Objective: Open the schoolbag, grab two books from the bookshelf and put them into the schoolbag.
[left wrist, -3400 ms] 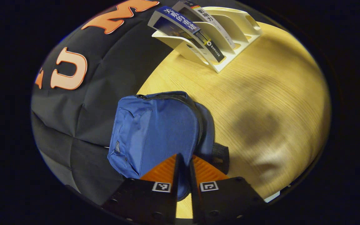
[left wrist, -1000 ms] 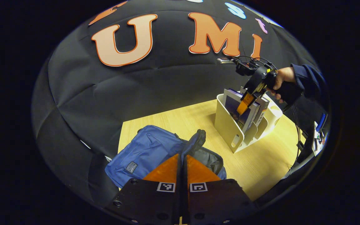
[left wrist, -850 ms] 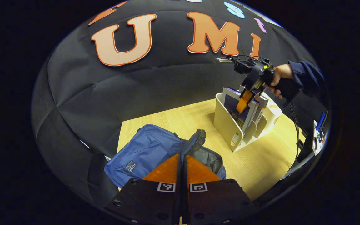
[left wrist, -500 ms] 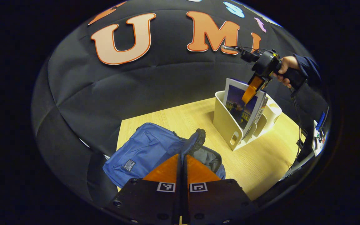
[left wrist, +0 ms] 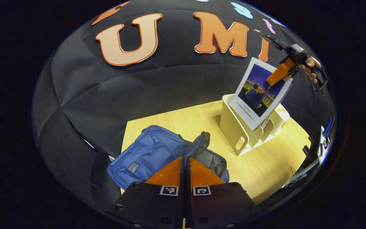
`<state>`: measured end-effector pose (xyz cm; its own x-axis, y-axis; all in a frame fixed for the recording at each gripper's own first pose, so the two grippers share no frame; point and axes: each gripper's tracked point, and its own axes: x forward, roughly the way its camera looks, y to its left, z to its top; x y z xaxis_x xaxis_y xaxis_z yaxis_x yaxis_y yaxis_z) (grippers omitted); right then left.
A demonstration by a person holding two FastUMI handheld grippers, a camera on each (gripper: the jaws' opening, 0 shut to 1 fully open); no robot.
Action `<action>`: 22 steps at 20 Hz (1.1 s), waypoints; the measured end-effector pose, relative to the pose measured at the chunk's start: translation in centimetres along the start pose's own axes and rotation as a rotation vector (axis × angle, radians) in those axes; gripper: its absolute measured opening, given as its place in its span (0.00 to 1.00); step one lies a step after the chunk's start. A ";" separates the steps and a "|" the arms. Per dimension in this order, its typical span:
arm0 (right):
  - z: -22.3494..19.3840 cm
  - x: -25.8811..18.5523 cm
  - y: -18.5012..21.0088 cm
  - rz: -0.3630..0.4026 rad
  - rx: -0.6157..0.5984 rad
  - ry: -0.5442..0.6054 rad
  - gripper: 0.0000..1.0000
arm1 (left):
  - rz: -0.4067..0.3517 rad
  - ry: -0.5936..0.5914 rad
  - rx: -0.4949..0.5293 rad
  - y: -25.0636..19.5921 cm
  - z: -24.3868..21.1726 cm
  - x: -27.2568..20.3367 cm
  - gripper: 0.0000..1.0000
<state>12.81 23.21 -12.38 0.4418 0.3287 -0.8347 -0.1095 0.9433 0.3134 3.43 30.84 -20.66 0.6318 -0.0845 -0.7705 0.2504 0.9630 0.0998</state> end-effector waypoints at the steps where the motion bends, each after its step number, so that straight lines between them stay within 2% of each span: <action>1: -0.2 -0.7 0.6 0.040 0.026 -0.016 0.32 | 0.005 0.001 -0.003 0.2 0.2 -0.1 0.03; 5: -1.7 -1.4 3.5 0.188 0.126 -0.040 0.32 | 0.031 -0.001 -0.001 1.5 1.8 -0.2 0.02; 12: -9.3 1.1 8.5 0.369 0.316 0.031 0.31 | 0.023 0.005 -0.060 2.2 3.1 -0.1 0.02; 15: -11.3 1.8 9.9 0.374 0.347 0.016 0.31 | 0.010 0.000 -0.103 2.0 4.2 0.1 0.02; 19: -13.0 2.5 11.1 0.332 0.404 -0.044 0.31 | -0.004 0.003 -0.167 2.1 4.5 -0.1 0.02; 22: -15.4 3.9 13.3 0.333 0.492 -0.050 0.31 | -0.012 0.014 -0.178 1.7 4.4 -0.1 0.02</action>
<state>-0.62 37.73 -18.42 0.4971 0.5891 -0.6371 0.1711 0.6532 0.7376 7.02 31.36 -17.64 0.6192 -0.0942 -0.7795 0.1234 0.9921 -0.0219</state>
